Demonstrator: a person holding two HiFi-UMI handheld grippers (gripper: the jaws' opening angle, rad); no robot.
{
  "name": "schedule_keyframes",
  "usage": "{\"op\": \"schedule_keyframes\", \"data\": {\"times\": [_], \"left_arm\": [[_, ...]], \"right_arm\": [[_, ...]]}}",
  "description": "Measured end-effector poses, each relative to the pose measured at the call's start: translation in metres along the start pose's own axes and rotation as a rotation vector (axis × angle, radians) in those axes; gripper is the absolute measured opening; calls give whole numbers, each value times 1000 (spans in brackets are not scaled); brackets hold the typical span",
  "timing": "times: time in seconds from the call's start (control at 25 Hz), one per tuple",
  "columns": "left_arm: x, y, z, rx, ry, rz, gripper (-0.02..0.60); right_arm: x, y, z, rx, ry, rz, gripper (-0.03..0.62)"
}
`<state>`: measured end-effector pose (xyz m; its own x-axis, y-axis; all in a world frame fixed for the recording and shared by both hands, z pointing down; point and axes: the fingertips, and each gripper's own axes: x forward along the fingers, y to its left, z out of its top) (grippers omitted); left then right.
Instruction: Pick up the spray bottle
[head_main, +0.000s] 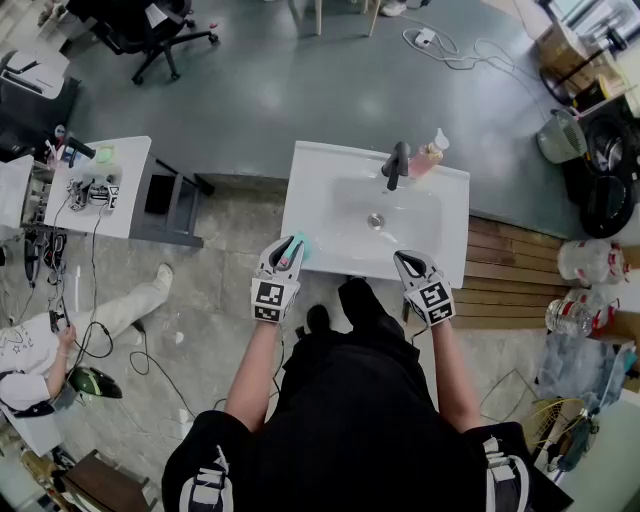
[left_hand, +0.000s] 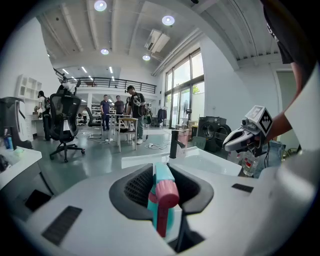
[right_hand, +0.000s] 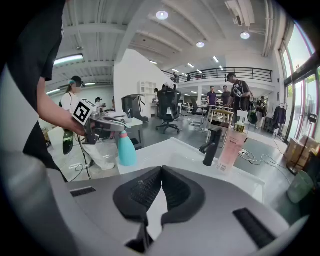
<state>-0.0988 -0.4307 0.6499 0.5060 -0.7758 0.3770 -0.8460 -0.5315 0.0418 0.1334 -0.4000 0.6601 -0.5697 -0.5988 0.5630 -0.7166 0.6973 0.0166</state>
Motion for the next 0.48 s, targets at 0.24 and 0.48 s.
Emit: {"op": "schedule_keyframes", "data": {"times": [0.24, 0.48], "left_arm": [[-1, 0, 3, 1, -2, 9, 98], [-8, -3, 26, 19, -37, 13, 98]], "right_arm": [[-2, 1, -1, 1, 0, 2, 17], [-6, 3, 2, 5, -14, -4, 17]]}}
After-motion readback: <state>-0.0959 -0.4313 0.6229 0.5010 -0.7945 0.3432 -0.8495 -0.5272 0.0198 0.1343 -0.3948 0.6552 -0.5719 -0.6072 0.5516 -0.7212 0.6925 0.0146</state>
